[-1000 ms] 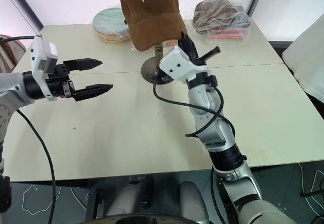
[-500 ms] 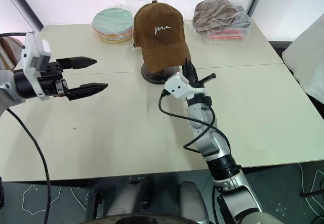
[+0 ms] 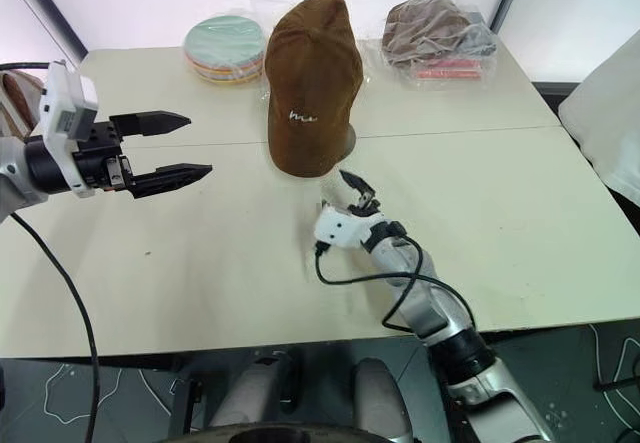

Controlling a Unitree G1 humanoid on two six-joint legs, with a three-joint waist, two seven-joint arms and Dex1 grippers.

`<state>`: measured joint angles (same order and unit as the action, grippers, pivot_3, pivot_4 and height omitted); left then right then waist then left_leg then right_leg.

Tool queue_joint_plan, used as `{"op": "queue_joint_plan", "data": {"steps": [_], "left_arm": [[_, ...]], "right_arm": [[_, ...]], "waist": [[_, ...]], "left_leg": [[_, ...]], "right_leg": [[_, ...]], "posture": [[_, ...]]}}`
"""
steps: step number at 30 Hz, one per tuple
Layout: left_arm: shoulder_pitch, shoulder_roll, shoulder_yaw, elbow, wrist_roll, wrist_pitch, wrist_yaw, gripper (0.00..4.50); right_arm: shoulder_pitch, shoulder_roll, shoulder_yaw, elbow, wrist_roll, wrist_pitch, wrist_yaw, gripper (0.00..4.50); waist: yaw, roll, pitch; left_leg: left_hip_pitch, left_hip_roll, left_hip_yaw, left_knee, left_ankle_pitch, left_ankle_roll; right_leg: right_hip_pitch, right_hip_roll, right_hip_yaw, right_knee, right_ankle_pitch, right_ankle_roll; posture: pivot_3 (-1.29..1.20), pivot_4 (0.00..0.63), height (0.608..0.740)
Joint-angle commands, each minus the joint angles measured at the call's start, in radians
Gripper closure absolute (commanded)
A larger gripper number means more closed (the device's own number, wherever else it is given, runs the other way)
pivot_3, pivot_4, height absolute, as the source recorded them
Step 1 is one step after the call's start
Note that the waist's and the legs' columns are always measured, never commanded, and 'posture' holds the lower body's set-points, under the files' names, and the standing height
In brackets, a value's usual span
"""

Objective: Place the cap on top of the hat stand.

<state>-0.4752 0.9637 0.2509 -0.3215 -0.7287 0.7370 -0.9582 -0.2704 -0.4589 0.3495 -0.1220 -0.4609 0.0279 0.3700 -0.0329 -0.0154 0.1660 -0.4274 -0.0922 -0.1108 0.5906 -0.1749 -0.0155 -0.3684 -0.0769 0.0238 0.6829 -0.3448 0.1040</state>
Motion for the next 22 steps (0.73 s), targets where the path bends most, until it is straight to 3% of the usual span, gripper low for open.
{"op": "queue_joint_plan", "data": {"steps": [1,8,12,16,22], "left_arm": [[-0.014,0.010,0.019,-0.005,0.001,-0.017,-0.005,0.00],[-0.012,0.010,0.007,0.030,0.019,-0.052,-0.034,0.00],[-0.025,0.019,-0.011,0.075,0.048,-0.093,-0.085,0.00],[-0.044,0.019,-0.029,0.112,0.072,-0.126,-0.122,0.00],[-0.066,0.006,-0.048,0.134,0.090,-0.146,-0.152,0.00]], "right_arm": [[-0.032,-0.049,-0.120,-0.143,0.187,0.079,0.175,1.04],[-0.265,-0.224,-0.469,-0.253,0.706,0.593,0.489,1.04],[-0.391,-0.340,-0.586,-0.246,0.941,0.815,0.594,1.04],[-0.416,-0.407,-0.614,-0.249,1.058,0.895,0.637,1.04],[-0.403,-0.463,-0.605,-0.241,1.074,0.873,0.625,1.04]], "waist": [[-0.001,0.000,0.000],[0.002,0.002,0.002],[0.016,0.002,0.003],[0.020,0.002,0.003],[0.019,0.002,0.003]], "left_leg": [[0.000,0.000,0.000,0.000,0.000,0.000],[0.000,0.000,0.000,0.000,-0.001,0.001],[0.000,0.000,0.000,-0.001,-0.001,0.002],[-0.001,0.000,0.000,0.000,-0.002,0.003],[-0.006,0.000,0.000,0.001,-0.002,0.003]], "right_leg": [[0.000,0.000,0.000,0.000,0.000,0.000],[0.000,-0.001,0.000,0.000,0.000,0.000],[0.000,-0.001,-0.001,-0.002,0.000,-0.001],[0.000,-0.002,-0.001,-0.003,-0.001,-0.001],[-0.004,-0.003,-0.001,-0.002,0.000,-0.001]], "posture": [[0.00,0.150,0.740],[0.00,0.150,0.740],[0.00,0.150,0.740],[0.00,0.150,0.740],[0.00,0.150,0.740]]}}
